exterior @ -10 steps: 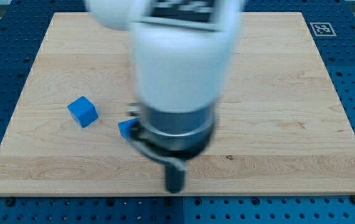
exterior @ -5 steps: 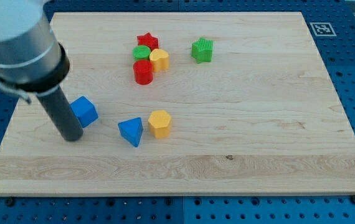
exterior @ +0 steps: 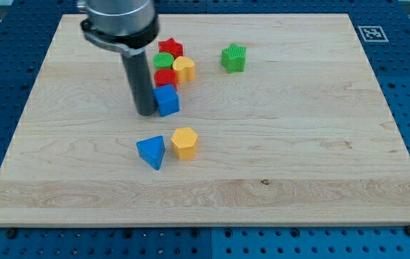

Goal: Slide blue cube below the yellow heart

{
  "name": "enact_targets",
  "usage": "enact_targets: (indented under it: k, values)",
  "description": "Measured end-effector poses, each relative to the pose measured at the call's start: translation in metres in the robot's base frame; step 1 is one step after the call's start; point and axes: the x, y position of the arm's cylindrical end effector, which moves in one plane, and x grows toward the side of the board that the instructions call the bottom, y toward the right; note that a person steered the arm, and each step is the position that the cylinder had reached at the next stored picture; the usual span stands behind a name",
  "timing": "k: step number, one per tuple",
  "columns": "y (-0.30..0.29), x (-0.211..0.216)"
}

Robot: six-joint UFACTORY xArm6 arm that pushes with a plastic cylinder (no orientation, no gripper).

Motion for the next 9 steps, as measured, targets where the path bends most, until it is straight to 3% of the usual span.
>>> enact_targets:
  k: [6, 9]
  values:
    - [0.06, 0.022]
    - [0.042, 0.012]
